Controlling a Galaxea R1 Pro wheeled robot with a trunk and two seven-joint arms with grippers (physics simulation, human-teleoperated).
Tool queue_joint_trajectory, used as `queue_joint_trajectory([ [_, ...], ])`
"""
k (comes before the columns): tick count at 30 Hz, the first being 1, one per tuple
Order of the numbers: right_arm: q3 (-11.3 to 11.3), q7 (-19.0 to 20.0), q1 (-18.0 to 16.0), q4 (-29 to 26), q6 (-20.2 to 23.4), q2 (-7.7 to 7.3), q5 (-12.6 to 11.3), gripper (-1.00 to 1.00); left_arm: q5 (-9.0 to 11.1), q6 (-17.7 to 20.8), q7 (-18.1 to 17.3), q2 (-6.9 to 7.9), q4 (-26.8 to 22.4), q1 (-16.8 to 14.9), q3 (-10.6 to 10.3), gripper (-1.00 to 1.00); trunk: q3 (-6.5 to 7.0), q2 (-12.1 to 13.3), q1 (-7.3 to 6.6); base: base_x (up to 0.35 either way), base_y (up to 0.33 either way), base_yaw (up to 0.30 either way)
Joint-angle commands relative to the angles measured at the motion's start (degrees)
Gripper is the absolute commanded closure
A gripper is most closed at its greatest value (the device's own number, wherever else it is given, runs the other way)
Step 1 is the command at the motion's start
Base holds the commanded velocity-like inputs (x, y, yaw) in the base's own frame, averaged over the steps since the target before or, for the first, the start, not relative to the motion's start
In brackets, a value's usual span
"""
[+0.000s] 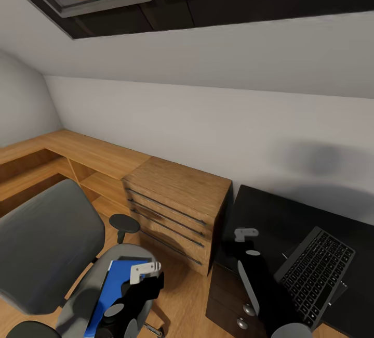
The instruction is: In the bedroom, organize the workspace by keeping the computer under the desk, ensuring the monitor is on the desk, placing the keyboard on the desk next to the monitor, placing the mouse on the desk next to the keyboard, moving the folder from the swivel chair onto the desk next to the mouse, stacking the notebook on top of the folder with the pen on top of the notebook, and positioning the swivel chair next to the desk.
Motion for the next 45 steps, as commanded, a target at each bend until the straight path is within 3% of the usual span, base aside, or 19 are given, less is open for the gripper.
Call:
queue_joint_trajectory([
  [1,0.1,-0.2,0.0,0.7,0.2,-0.04,1.1,1.0,0.6,0.2,0.5,0.0,-0.6,0.0,0.0,-1.0,-0.09,-0.1,0.01,0.0,0.0,0.0],
  [15,0.0,-0.4,-0.5,6.7,-1.8,-1.0,2.0,1.0,0.7,0.2,0.5,0.0,-1.3,0.0,0.0,-1.0,-0.09,-0.1,0.01,0.0,0.0,0.0],
  [21,-0.1,-3.3,-0.6,7.6,-2.9,-1.26,2.1,1.0,0.7,0.2,0.5,0.0,-1.3,0.0,0.0,-1.0,-0.09,-0.1,0.01,0.0,0.0,0.0],
  [34,-0.1,-3.8,-2.3,13.9,-5.9,-2.08,2.0,1.0,0.7,0.3,0.4,0.0,-1.3,0.0,-0.1,-1.0,-0.09,-0.1,0.01,0.094,0.0,0.0],
  [43,-0.1,-3.8,-7.9,26.5,-13.8,-2.9,1.9,1.0,0.8,0.4,0.4,0.0,-2.9,0.0,-0.1,-1.0,-0.09,-0.1,0.01,0.086,0.0,0.0],
  [45,-0.1,-3.8,-8.2,27.1,-14.4,-2.96,1.9,1.0,1.1,0.4,0.4,0.0,-3.2,0.0,-0.1,-1.0,-0.09,-0.1,0.01,0.003,0.0,0.0],
])
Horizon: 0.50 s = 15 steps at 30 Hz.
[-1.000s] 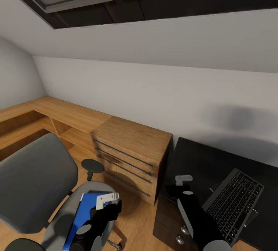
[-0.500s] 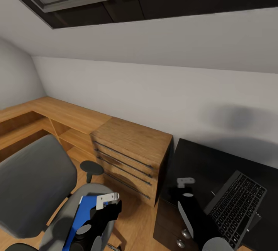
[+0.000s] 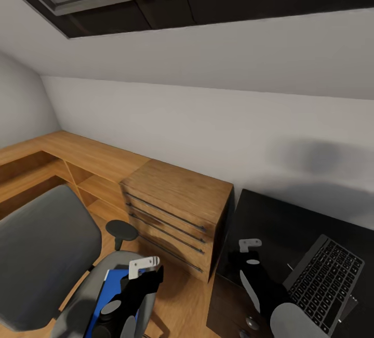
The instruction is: In the bedroom, organize the workspace by keeping the computer under the desk, ensuring the monitor is on the desk, placing the keyboard on the desk next to the monitor, placing the mouse on the desk next to the keyboard, moving the folder from the swivel chair onto the desk next to the mouse, stacking the notebook on top of the folder with the pen on top of the notebook, and positioning the swivel chair next to the desk.
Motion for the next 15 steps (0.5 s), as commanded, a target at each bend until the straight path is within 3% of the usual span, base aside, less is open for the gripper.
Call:
queue_joint_trajectory([
  [1,0.1,-0.2,-0.1,0.0,0.4,-0.02,0.5,1.0,0.8,0.2,0.5,0.0,-0.1,0.0,-0.1,-1.0,-0.09,-0.1,0.01,0.002,0.0,0.0],
  [6,0.0,-0.2,-0.2,0.4,0.1,-0.67,0.4,1.0,3.2,0.2,0.5,0.0,-0.4,-0.1,0.0,-1.0,-0.98,-2.1,1.11,0.0,0.0,0.0],
  [15,0.0,-0.2,-0.2,0.3,0.3,-0.8,0.3,1.0,3.4,0.4,0.6,0.0,-0.4,-0.1,0.0,-1.0,-2.6,-5.7,3.09,0.0,0.0,0.0],
])
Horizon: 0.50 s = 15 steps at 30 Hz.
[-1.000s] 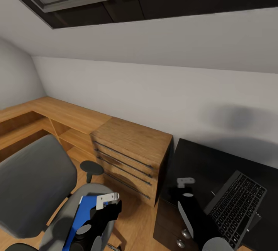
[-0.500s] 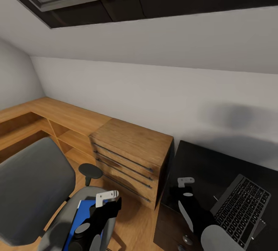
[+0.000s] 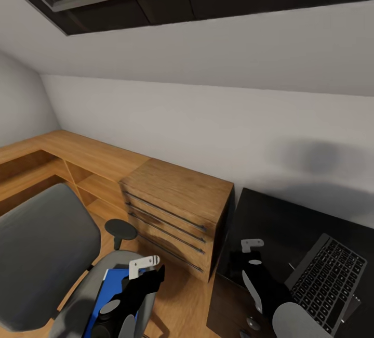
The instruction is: In the bedroom, organize the workspace by keeping the computer under the desk, ensuring the monitor is on the desk, placing the keyboard on the desk next to the monitor, placing the mouse on the desk next to the keyboard, moving the folder from the swivel chair onto the desk next to the mouse, stacking the notebook on top of the folder with the pen on top of the notebook, and positioning the swivel chair next to the desk.
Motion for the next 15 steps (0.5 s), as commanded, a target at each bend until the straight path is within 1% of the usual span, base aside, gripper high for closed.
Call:
queue_joint_trajectory([
  [1,0.1,-0.2,0.0,-0.1,0.5,0.0,0.5,1.0,0.6,0.2,0.5,0.0,-0.1,0.0,-0.1,-1.0,-0.26,-0.5,0.24,0.0,0.0,0.0],
  [7,0.1,-0.2,0.0,-0.1,0.8,0.02,0.5,1.0,0.6,0.2,0.5,0.0,-0.1,0.0,-0.1,-1.0,-1.34,-2.9,1.55,0.0,0.0,0.0],
  [13,0.1,-0.2,0.0,0.0,1.0,0.08,0.6,1.0,0.6,0.2,0.5,0.0,-0.1,0.0,-0.1,-1.0,-1.34,-2.9,1.55,0.0,0.0,0.0],
  [15,0.1,-0.2,0.0,0.0,1.0,0.09,0.6,1.0,0.7,0.2,0.5,0.0,-0.1,0.0,-0.1,-1.0,-1.7,-3.7,1.99,0.0,0.0,0.0],
])
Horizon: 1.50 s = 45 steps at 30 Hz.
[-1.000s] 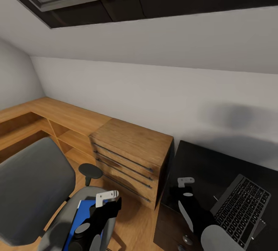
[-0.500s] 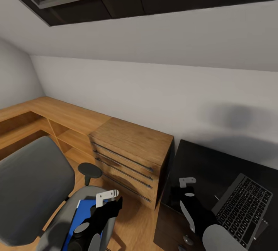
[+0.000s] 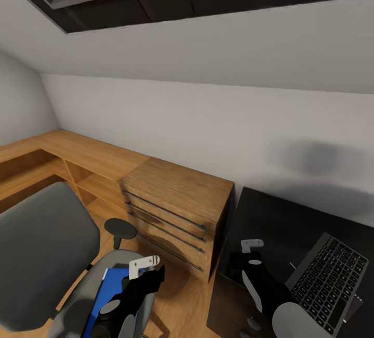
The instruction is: In the bedroom, organize the workspace by keeping the computer under the desk, ensuring the monitor is on the desk, placing the keyboard on the desk next to the monitor, placing the mouse on the desk next to the keyboard, moving the folder from the swivel chair onto the desk next to the mouse, stacking the notebook on top of the folder with the pen on top of the notebook, and positioning the swivel chair next to the desk.
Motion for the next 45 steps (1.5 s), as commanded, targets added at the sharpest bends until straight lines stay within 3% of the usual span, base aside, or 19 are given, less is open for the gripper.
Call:
queue_joint_trajectory([
  [1,0.1,-0.2,0.0,-0.1,0.5,0.0,0.5,1.0,0.6,0.2,0.5,0.0,-0.1,0.0,-0.1,-1.0,-0.26,-0.5,0.23,0.0,0.0,0.0],
  [19,0.1,-0.2,0.0,-0.1,0.6,0.01,0.5,1.0,0.6,0.2,0.6,0.0,-0.1,0.0,-0.1,-1.0,-3.49,-7.7,4.19,0.0,0.0,0.0],
  [40,0.1,-0.2,0.0,-0.1,0.6,0.01,0.5,1.0,0.6,0.2,0.6,0.0,-0.1,0.0,0.0,-1.0,-3.49,-7.7,4.19,0.0,0.0,0.0],
  [45,0.1,-0.2,0.0,-0.1,0.6,0.01,0.5,1.0,0.6,0.2,0.5,0.0,0.0,0.0,-0.1,-1.0,-2.77,-6.1,3.31,0.0,0.0,0.0],
])
